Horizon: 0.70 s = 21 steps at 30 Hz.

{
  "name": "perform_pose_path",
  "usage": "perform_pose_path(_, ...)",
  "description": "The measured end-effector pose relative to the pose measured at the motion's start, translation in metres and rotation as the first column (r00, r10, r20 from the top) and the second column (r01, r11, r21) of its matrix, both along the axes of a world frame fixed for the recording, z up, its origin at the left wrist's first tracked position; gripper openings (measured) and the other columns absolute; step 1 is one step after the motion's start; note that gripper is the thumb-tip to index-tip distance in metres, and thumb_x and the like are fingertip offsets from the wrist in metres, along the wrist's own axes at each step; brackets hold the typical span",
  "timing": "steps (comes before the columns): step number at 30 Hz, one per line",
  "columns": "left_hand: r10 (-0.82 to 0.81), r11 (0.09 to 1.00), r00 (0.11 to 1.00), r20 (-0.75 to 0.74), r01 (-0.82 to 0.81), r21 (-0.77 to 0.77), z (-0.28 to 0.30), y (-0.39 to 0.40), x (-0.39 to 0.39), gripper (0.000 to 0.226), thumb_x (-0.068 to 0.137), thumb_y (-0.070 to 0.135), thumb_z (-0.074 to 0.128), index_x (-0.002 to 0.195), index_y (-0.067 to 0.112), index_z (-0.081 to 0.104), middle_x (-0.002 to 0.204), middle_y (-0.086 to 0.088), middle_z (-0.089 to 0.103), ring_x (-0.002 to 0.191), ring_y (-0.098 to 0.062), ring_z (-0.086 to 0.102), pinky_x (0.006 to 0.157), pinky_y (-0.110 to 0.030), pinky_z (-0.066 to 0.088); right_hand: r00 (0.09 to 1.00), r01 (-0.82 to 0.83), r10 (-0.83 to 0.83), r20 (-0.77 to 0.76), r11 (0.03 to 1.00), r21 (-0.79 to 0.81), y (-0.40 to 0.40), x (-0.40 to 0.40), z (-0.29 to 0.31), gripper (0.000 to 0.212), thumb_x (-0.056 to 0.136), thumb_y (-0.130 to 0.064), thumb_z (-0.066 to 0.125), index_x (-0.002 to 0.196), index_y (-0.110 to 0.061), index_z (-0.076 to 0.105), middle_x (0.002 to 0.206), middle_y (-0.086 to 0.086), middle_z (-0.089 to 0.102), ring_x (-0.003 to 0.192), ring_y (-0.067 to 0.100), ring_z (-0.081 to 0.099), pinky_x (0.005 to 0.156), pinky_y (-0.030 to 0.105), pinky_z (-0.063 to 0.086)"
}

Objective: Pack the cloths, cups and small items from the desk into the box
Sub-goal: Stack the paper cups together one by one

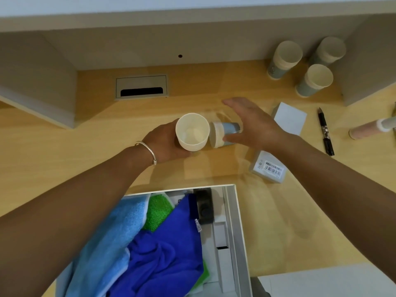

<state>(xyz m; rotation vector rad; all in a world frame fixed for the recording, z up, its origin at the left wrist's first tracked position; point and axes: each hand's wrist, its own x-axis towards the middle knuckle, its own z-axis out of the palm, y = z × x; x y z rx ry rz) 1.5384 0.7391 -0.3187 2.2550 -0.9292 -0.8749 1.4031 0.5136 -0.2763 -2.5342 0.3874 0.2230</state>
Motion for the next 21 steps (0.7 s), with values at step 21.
perform_pose_path(21,-0.024,1.000,0.999,-0.043,0.024,0.009,0.007,-0.008,-0.002,0.076,0.056,0.060,0.077,0.123,0.047,0.044,0.114,0.014,0.063,0.102,-0.016,0.060,0.087,-0.037,0.050,0.901,0.150,-0.239,0.362,0.954,0.258,0.056,-0.005,0.093,0.079,0.069,-0.051,0.075,0.136,-0.037,0.036,0.133,-0.017,0.044,0.119,0.003,0.043,0.094,0.029,0.046)
